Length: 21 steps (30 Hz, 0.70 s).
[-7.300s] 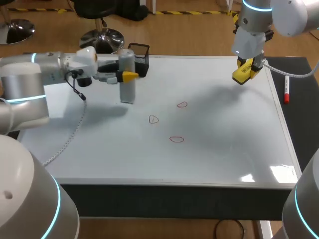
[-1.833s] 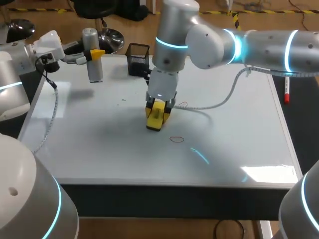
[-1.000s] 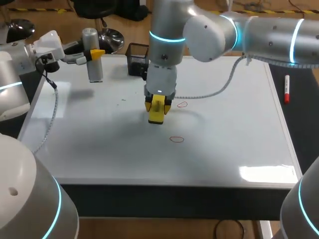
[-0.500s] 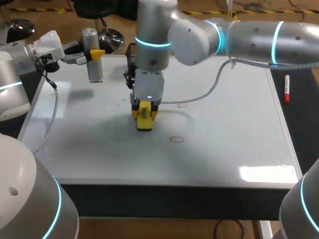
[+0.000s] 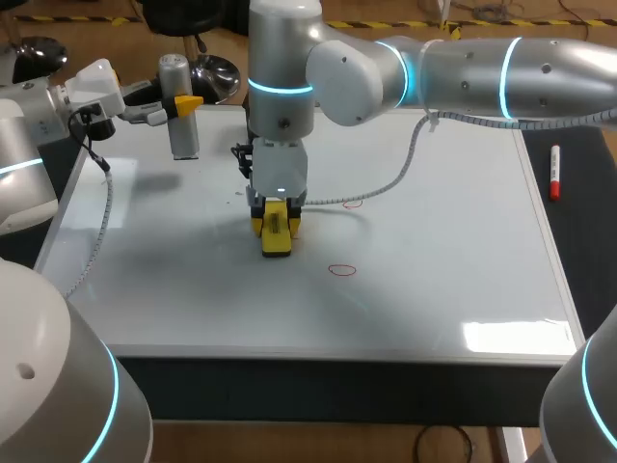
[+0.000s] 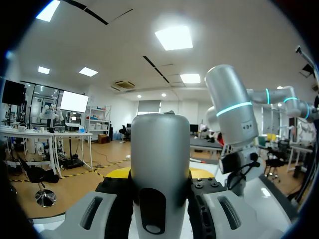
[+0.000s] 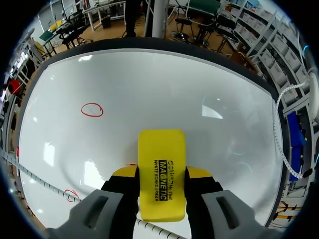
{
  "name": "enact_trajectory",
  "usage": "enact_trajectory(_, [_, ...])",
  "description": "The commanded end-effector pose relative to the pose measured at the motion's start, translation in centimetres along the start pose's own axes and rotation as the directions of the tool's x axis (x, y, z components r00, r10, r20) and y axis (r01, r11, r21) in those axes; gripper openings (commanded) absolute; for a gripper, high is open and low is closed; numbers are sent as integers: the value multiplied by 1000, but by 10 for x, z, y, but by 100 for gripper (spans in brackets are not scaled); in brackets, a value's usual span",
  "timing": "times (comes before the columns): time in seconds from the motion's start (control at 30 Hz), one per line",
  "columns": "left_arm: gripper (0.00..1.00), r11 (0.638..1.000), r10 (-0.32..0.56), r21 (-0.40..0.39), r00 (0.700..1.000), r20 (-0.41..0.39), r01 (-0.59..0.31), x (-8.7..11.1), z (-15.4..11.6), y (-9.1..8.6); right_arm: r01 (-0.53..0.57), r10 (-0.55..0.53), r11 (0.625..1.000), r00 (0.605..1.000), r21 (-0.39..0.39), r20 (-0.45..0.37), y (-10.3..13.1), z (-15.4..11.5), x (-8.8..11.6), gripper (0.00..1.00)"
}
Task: Pick up the inspection probe, press it on each red-marked spot on the whiteboard one by one, put down the probe, pick up the eraser, and wipe off all the red marks.
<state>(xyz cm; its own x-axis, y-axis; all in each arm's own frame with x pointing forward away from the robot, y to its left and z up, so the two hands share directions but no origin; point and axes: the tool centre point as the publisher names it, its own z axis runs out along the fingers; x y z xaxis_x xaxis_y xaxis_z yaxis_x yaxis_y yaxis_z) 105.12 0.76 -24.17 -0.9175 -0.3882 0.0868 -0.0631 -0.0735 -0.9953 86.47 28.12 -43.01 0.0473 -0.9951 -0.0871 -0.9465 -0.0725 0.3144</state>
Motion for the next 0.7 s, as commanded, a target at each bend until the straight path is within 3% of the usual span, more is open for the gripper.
enact_trajectory(0.03, [0, 1000, 2, 2, 1000, 3, -2, 1, 0, -1, -7, 7, 1000, 1000, 0, -4, -2, 1, 10, 0])
enact_trajectory(0.7, [0, 1000, 2, 2, 1000, 3, -2, 1, 0, -1, -107, 105, 994, 993, -25, -60, -5, 13, 72, 0])
